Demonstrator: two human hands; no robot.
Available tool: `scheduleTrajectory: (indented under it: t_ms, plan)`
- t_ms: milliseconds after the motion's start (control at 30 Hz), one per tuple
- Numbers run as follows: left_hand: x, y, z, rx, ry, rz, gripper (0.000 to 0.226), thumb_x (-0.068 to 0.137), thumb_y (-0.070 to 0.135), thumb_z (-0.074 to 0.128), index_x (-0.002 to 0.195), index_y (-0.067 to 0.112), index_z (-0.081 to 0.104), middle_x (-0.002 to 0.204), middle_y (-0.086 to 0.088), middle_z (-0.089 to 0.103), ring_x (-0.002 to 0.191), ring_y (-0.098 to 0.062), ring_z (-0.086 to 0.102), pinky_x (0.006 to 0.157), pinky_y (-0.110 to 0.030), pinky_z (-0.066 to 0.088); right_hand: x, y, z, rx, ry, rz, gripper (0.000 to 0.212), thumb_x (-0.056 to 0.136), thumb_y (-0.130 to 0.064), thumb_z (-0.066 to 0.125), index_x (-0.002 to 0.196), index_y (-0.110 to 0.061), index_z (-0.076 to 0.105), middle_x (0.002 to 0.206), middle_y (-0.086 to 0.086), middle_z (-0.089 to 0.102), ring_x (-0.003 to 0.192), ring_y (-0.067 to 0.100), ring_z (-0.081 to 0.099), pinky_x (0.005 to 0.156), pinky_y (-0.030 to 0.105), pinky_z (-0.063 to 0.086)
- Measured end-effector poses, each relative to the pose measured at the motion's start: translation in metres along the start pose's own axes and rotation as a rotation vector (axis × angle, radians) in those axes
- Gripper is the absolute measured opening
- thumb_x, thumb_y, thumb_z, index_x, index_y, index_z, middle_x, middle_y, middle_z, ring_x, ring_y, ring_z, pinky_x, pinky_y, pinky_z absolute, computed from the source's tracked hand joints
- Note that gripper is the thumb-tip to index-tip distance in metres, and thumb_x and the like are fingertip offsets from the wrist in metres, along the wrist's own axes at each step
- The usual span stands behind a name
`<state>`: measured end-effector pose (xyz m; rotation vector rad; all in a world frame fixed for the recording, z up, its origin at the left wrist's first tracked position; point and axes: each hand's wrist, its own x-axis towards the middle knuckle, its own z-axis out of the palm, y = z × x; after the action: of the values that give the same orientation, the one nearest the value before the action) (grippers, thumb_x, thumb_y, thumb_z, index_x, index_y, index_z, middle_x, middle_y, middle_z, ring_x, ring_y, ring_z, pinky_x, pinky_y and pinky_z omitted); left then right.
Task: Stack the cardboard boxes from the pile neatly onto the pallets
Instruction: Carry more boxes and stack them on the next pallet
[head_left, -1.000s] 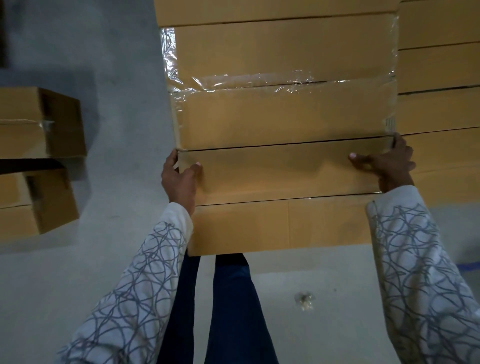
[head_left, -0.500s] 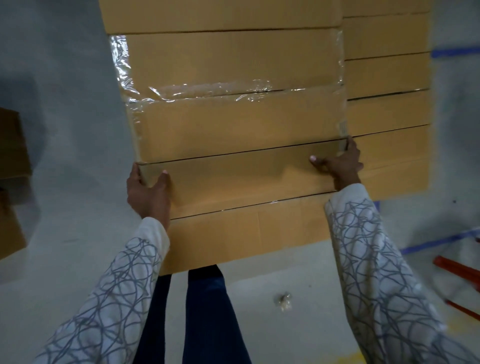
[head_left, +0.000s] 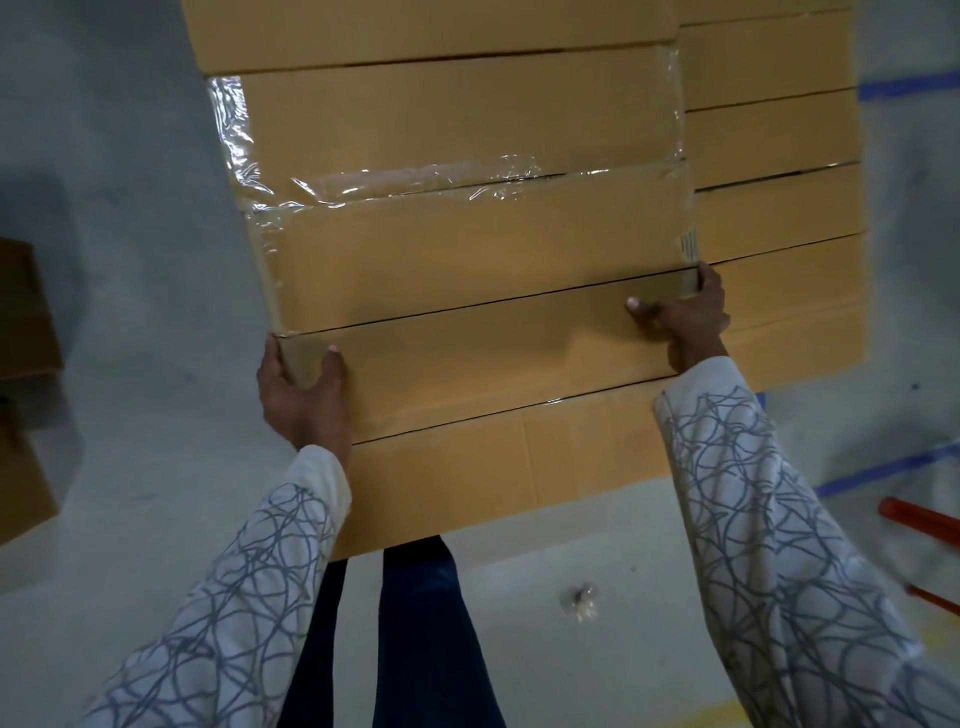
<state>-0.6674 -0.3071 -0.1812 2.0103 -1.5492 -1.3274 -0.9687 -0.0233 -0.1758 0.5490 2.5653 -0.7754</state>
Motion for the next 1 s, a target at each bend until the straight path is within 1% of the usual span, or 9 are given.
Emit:
scheduleTrajectory:
  t_ms: [100, 300, 433, 533, 600, 667, 733, 800, 1000]
  plan:
    - [0.003, -0.002, -0.001, 0.015, -0.009, 0.016, 0.074, 0.083, 0.034, 0.081, 0.150, 0.026, 0.051, 0.146, 0.008, 0.057, 0.132, -0.012, 0.054, 0.115, -0.035, 0.044, 0.000, 0.005, 0.000, 0.002, 0.018, -0.033, 0.111, 0.065, -0.027, 0.097, 0.157, -0.026, 0.035, 0.154, 0.001, 0.043, 0.140, 0.033, 0.031, 0.114, 0.042, 0.037]
    - [0.007, -0.003, -0.017, 0.076, -0.171, 0.015, 0.089, 0.074, 0.054, 0.080, 0.153, 0.032, 0.046, 0.147, 0.009, 0.056, 0.133, -0.013, 0.054, 0.114, -0.040, 0.046, -0.043, 0.005, 0.013, -0.225, 0.119, -0.184, 0.106, 0.085, -0.046, 0.079, 0.161, -0.005, 0.019, 0.167, 0.016, 0.020, 0.152, 0.038, 0.018, 0.123, 0.045, 0.019]
    - [-0.005, 0.017, -0.043, 0.068, -0.321, -0.004, 0.106, 0.081, 0.047, 0.085, 0.164, 0.031, 0.019, 0.162, 0.011, 0.037, 0.143, -0.008, 0.039, 0.118, -0.032, 0.033, -0.122, 0.007, 0.032, -0.132, 0.092, -0.174, 0.093, 0.089, -0.038, 0.077, 0.158, 0.001, 0.027, 0.167, 0.019, 0.019, 0.154, 0.038, 0.017, 0.122, 0.038, 0.010]
    - [-0.013, 0.034, -0.070, 0.098, -0.381, -0.006, 0.104, 0.083, 0.045, 0.084, 0.164, 0.028, 0.022, 0.161, 0.011, 0.038, 0.143, -0.009, 0.040, 0.120, -0.038, 0.036, -0.206, 0.009, 0.042, -0.084, 0.051, -0.170, 0.083, 0.089, -0.028, 0.077, 0.154, 0.000, 0.034, 0.167, 0.018, 0.020, 0.152, 0.037, 0.019, 0.122, 0.040, 0.011]
    - [-0.017, 0.045, -0.091, 0.128, -0.432, -0.019, 0.099, 0.084, 0.042, 0.084, 0.162, 0.025, 0.026, 0.158, 0.011, 0.042, 0.141, -0.009, 0.042, 0.120, -0.040, 0.037, -0.262, 0.010, 0.049, -0.044, 0.019, -0.147, 0.078, 0.089, -0.026, 0.077, 0.153, -0.002, 0.039, 0.167, 0.016, 0.021, 0.152, 0.035, 0.018, 0.123, 0.045, 0.014]
    - [-0.023, 0.056, -0.114, 0.168, -0.485, -0.027, 0.087, 0.087, 0.037, 0.083, 0.158, 0.024, 0.036, 0.147, 0.014, 0.049, 0.134, -0.007, 0.048, 0.115, -0.030, 0.039, -0.312, 0.011, 0.057, -0.003, -0.007, -0.113, 0.074, 0.090, -0.026, 0.077, 0.151, -0.003, 0.043, 0.167, 0.014, 0.021, 0.152, 0.033, 0.018, 0.122, 0.045, 0.015]
    - [-0.030, 0.067, -0.136, 0.216, -0.575, 0.025, 0.051, 0.091, 0.030, 0.079, 0.136, 0.031, 0.055, 0.124, 0.021, 0.057, 0.108, 0.008, 0.057, 0.094, -0.008, 0.040, -0.357, 0.011, 0.064, 0.025, -0.050, -0.096, 0.069, 0.090, -0.024, 0.077, 0.149, -0.006, 0.046, 0.167, 0.012, 0.021, 0.151, 0.033, 0.018, 0.121, 0.045, 0.017]
    - [-0.039, 0.079, -0.160, 0.264, -0.659, 0.108, 0.035, 0.093, 0.023, 0.076, 0.116, 0.036, 0.053, 0.104, 0.029, 0.053, 0.085, 0.021, 0.053, 0.075, 0.001, 0.036, -0.395, 0.011, 0.072, 0.012, -0.129, -0.117, 0.065, 0.090, -0.024, 0.076, 0.147, -0.009, 0.048, 0.167, 0.011, 0.021, 0.151, 0.033, 0.018, 0.119, 0.046, 0.023]
    - [-0.063, 0.075, -0.210, 0.206, -0.682, 0.215, 0.066, 0.091, 0.034, 0.078, 0.148, 0.013, 0.050, 0.135, 0.006, 0.054, 0.119, -0.006, 0.047, 0.100, -0.023, 0.034, -0.454, 0.011, 0.063, -0.141, -0.298, -0.351, 0.062, 0.089, -0.032, 0.072, 0.146, -0.022, 0.049, 0.169, 0.003, 0.016, 0.152, 0.028, 0.017, 0.113, 0.051, 0.037]
